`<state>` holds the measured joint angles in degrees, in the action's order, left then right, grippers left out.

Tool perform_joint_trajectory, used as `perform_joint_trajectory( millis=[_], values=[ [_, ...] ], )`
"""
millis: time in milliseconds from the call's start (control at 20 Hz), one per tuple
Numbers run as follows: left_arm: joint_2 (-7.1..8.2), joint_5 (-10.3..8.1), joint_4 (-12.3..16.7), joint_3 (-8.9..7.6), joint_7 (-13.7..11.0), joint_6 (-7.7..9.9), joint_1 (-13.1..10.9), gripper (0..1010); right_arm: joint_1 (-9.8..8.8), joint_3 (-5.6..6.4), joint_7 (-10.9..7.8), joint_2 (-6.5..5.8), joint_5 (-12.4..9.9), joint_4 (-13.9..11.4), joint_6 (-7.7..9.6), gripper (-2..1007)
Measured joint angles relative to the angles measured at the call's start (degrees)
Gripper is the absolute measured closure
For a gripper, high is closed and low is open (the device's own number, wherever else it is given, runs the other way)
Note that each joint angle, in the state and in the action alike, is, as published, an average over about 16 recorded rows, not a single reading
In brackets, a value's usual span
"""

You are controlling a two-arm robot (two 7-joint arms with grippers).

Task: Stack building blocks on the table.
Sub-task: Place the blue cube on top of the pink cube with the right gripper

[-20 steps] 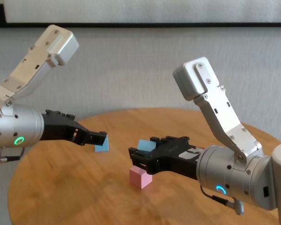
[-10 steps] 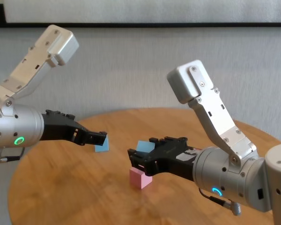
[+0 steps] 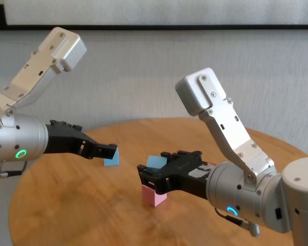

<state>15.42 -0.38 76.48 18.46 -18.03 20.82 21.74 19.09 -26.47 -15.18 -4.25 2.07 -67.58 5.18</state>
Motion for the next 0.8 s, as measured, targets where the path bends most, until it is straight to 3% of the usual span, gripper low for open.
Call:
perform_joint_trajectory(
  millis=[800],
  values=[
    [0.00,0.00,0.0,0.00,0.0,0.00,0.0,10,0.91,0.31,0.93,1.87,1.9,2.4,0.67,488]
  ],
)
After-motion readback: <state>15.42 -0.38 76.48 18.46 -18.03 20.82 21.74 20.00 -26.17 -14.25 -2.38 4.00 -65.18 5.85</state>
